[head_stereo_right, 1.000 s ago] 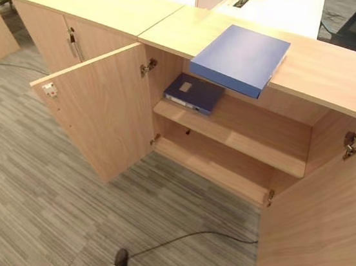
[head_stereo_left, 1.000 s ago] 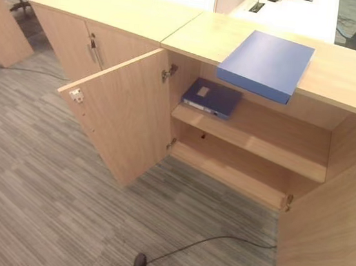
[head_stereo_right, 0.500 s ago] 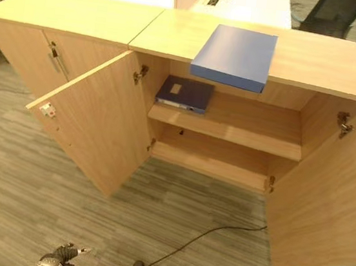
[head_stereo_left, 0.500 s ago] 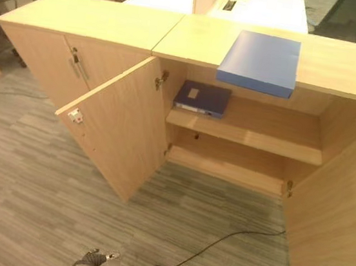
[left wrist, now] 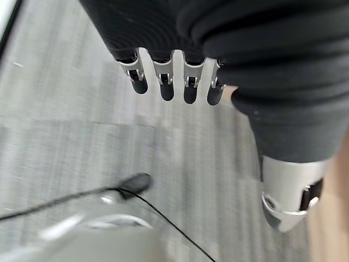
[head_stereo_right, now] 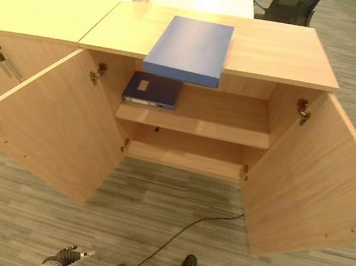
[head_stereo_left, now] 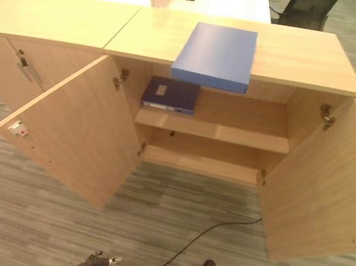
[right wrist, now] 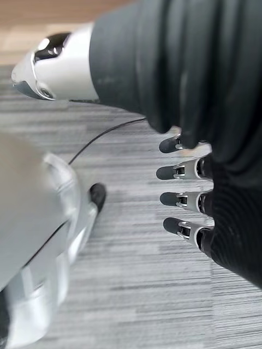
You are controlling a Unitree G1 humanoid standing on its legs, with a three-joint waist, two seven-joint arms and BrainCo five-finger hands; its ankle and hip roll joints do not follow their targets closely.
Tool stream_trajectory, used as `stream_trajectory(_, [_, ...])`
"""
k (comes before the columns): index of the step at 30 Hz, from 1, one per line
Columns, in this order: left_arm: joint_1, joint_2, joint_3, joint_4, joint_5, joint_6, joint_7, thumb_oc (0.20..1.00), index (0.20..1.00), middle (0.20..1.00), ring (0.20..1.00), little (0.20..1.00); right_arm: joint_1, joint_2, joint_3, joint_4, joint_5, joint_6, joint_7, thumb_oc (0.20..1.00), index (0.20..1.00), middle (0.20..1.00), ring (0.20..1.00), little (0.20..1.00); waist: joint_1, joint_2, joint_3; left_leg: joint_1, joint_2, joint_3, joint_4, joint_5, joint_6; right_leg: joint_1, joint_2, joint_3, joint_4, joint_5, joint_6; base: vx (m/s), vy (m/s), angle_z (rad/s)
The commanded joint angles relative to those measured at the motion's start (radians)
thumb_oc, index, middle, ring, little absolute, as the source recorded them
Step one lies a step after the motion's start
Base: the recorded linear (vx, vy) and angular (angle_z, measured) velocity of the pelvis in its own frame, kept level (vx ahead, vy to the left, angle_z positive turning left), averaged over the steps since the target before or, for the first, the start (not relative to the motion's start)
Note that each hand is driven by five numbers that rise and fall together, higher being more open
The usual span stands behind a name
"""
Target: Put the empty folder in the office cabinet
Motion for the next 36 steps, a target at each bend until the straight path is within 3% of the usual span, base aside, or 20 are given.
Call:
stream_trajectory(1, [-0.024, 0.031, -0.003, -0.019, -0.035, -0.022, -0.022, 1.0, 1.0, 1.0, 1.0, 1.0, -0.023, 0.025, 0.027, 0.062, -0.012, -0.001, -0.004, 1.0, 1.0, 1.0, 1.0, 1.0, 0.011, -0.062, -0.013, 0.023, -0.048, 0.01, 0.029, -0.129, -0.015, 0.0, -0.025, 0.065, -0.046, 0.035, 0.099, 0.15, -0.265, -0.19])
stream_trajectory(3, [-0.03, 0.036, -0.009, -0.053, -0.048, -0.022, -0.029, 1.0, 1.0, 1.0, 1.0, 1.0, -0.028, 0.022, 0.036, 0.065, -0.012, -0.002, -0.002, 1.0, 1.0, 1.0, 1.0, 1.0, 0.011, -0.078, -0.008, -0.03, 0.0, 0.02, 0.183, -0.159, -0.036, 0.018, -0.005, 0.072, -0.047, 0.009, 0.07, 0.14, -0.319, -0.13])
stream_trajectory(4, [-0.03, 0.039, -0.01, -0.071, -0.056, -0.02, -0.031, 1.0, 1.0, 1.0, 1.0, 1.0, -0.03, 0.02, 0.039, 0.064, -0.01, 0.0, -0.002, 1.0, 1.0, 1.0, 1.0, 1.0, 0.014, -0.084, -0.002, -0.067, 0.027, 0.014, 0.281, -0.152, -0.038, 0.029, 0.007, 0.076, -0.046, -0.004, 0.051, 0.11, -0.331, -0.18])
stream_trajectory(5, [-0.026, 0.039, -0.009, -0.101, -0.078, -0.02, -0.033, 1.0, 1.0, 1.0, 1.0, 1.0, -0.035, 0.009, 0.043, 0.061, -0.008, 0.002, -0.004, 1.0, 1.0, 1.0, 1.0, 1.0, 0.028, -0.09, 0.017, -0.138, 0.064, -0.012, 0.458, -0.102, -0.039, 0.055, 0.028, 0.079, -0.047, -0.031, 0.017, 0.06, -0.239, -0.22])
stream_trajectory(6, [-0.026, 0.039, -0.009, -0.102, -0.079, -0.019, -0.033, 1.0, 1.0, 1.0, 1.0, 1.0, -0.036, 0.009, 0.043, 0.061, -0.008, 0.002, -0.004, 1.0, 1.0, 1.0, 1.0, 1.0, 0.026, -0.087, 0.016, -0.147, 0.07, -0.017, 0.47, -0.107, -0.042, 0.054, 0.032, 0.077, -0.047, -0.032, 0.015, 0.05, -0.198, -0.17])
stream_trajectory(8, [-0.026, 0.033, -0.011, -0.117, -0.092, -0.021, -0.031, 1.0, 1.0, 1.0, 1.0, 1.0, -0.042, -0.002, 0.043, 0.053, -0.009, 0.005, -0.006, 1.0, 1.0, 1.0, 1.0, 1.0, 0.035, -0.088, 0.029, -0.21, 0.089, -0.045, 0.535, -0.057, -0.038, 0.067, 0.041, 0.075, -0.049, -0.057, -0.001, 0.06, -0.079, -0.35])
stream_trajectory(12, [-0.008, 0.038, -0.01, -0.151, -0.077, -0.016, -0.031, 1.0, 1.0, 1.0, 1.0, 1.0, -0.035, -0.024, 0.042, 0.048, -0.029, 0.01, -0.005, 1.0, 1.0, 1.0, 1.0, 1.0, 0.052, -0.099, 0.023, -0.267, 0.084, -0.084, 0.374, -0.055, -0.036, 0.092, 0.024, 0.102, -0.065, -0.073, 0.017, 0.14, 0.065, -0.12])
stream_trajectory(14, [0.005, 0.045, -0.008, -0.206, -0.085, -0.011, -0.028, 1.0, 1.0, 1.0, 1.0, 1.0, -0.027, -0.038, 0.036, 0.047, -0.043, 0.011, -0.01, 1.0, 1.0, 1.0, 1.0, 1.0, 0.076, -0.069, 0.023, -0.304, 0.087, -0.169, 0.084, 0.141, -0.084, 0.116, 0.025, 0.118, -0.07, -0.087, 0.024, 0.25, 0.207, -0.4])
stream_trajectory(15, [0.006, 0.045, -0.007, -0.206, -0.085, -0.011, -0.028, 1.0, 1.0, 1.0, 1.0, 1.0, -0.026, -0.038, 0.038, 0.047, -0.044, 0.011, -0.01, 1.0, 1.0, 1.0, 1.0, 1.0, 0.075, -0.071, 0.022, -0.291, 0.089, -0.174, 0.079, 0.126, -0.094, 0.126, 0.028, 0.127, -0.07, -0.101, 0.028, 0.14, 0.16, -0.24])
stream_trajectory(16, [0.002, 0.046, -0.01, -0.217, -0.089, -0.011, -0.03, 1.0, 1.0, 1.0, 1.0, 1.0, -0.027, -0.042, 0.034, 0.046, -0.046, 0.012, -0.012, 1.0, 1.0, 1.0, 1.0, 1.0, 0.079, -0.063, 0.027, -0.315, 0.088, -0.177, 0.04, 0.158, -0.093, 0.128, 0.023, 0.116, -0.069, -0.096, 0.028, 0.13, 0.108, -0.07])
stream_trajectory(19, [0.017, 0.034, -0.004, -0.237, -0.116, -0.013, -0.042, 1.0, 1.0, 1.0, 1.0, 1.0, -0.015, -0.043, 0.021, 0.048, -0.054, 0.014, -0.004, 1.0, 1.0, 1.0, 1.0, 1.0, 0.082, -0.035, 0.009, -0.29, 0.085, -0.188, -0.025, 0.164, -0.103, 0.15, 0.017, 0.138, -0.072, -0.106, 0.046, 0.17, 0.214, -0.11])
stream_trajectory(23, [0.023, 0.026, -0.007, -0.225, -0.125, -0.014, -0.053, 1.0, 1.0, 1.0, 1.0, 1.0, -0.001, -0.03, 0.005, 0.056, -0.068, 0.023, 0.006, 1.0, 1.0, 1.0, 1.0, 1.0, 0.074, -0.027, -0.022, -0.249, 0.042, -0.165, -0.017, 0.136, -0.088, 0.17, -0.04, 0.148, -0.078, -0.089, 0.074, 0.21, 0.279, -0.27])
stream_trajectory(26, [0.018, 0.031, 0.003, -0.207, -0.121, -0.019, -0.05, 1.0, 1.0, 1.0, 1.0, 1.0, 0.005, -0.013, 0.009, 0.056, -0.084, 0.028, 0.014, 1.0, 1.0, 1.0, 1.0, 1.0, 0.07, -0.033, -0.046, -0.21, -0.029, -0.138, -0.026, 0.083, -0.044, 0.157, -0.113, 0.162, -0.059, -0.061, 0.112, 0.2, 0.331, -0.07])
stream_trajectory(28, [0.018, 0.033, 0.005, -0.209, -0.12, -0.019, -0.048, 1.0, 1.0, 1.0, 1.0, 1.0, 0.004, -0.011, 0.009, 0.054, -0.085, 0.029, 0.016, 1.0, 1.0, 1.0, 1.0, 1.0, 0.07, -0.034, -0.048, -0.205, -0.043, -0.133, -0.028, 0.075, -0.035, 0.15, -0.127, 0.167, -0.049, -0.056, 0.118, 0.11, 0.249, -0.01])
stream_trajectory(30, [0.014, 0.043, 0.011, -0.22, -0.114, -0.021, -0.043, 1.0, 1.0, 1.0, 1.0, 1.0, -0.005, 0.0, 0.009, 0.037, -0.083, 0.03, 0.015, 1.0, 1.0, 1.0, 1.0, 1.0, 0.074, -0.039, -0.053, -0.187, -0.104, -0.122, -0.034, 0.041, -0.003, 0.13, -0.185, 0.174, 0.002, -0.025, 0.14, 0.15, 0.391, 0.11])
stream_trajectory(32, [0.016, 0.048, 0.014, -0.241, -0.12, -0.022, -0.044, 1.0, 1.0, 1.0, 1.0, 1.0, -0.002, 0.008, 0.005, 0.024, -0.077, 0.028, 0.018, 1.0, 1.0, 1.0, 1.0, 1.0, 0.075, -0.041, -0.057, -0.176, -0.139, -0.123, -0.034, 0.019, 0.014, 0.121, -0.221, 0.168, 0.049, -0.001, 0.149, 0.12, 0.313, 0.03])
stream_trajectory(35, [0.035, 0.069, 0.023, -0.349, -0.131, -0.018, -0.044, 1.0, 1.0, 1.0, 1.0, 1.0, -0.003, 0.012, -0.001, -0.001, -0.07, 0.029, 0.016, 1.0, 1.0, 1.0, 1.0, 1.0, 0.073, -0.038, -0.042, -0.147, -0.19, -0.139, -0.034, -0.008, 0.045, 0.08, -0.285, 0.174, 0.192, 0.072, 0.135, 0.08, 0.245, 0.09])
stream_trajectory(36, [0.035, 0.069, 0.023, -0.349, -0.131, -0.018, -0.044, 1.0, 1.0, 1.0, 1.0, 1.0, -0.003, 0.012, -0.001, -0.001, -0.07, 0.029, 0.016, 1.0, 1.0, 1.0, 1.0, 1.0, 0.073, -0.038, -0.042, -0.147, -0.19, -0.139, -0.034, -0.008, 0.045, 0.08, -0.285, 0.174, 0.192, 0.072, 0.135, 0.04, 0.155, 0.24])
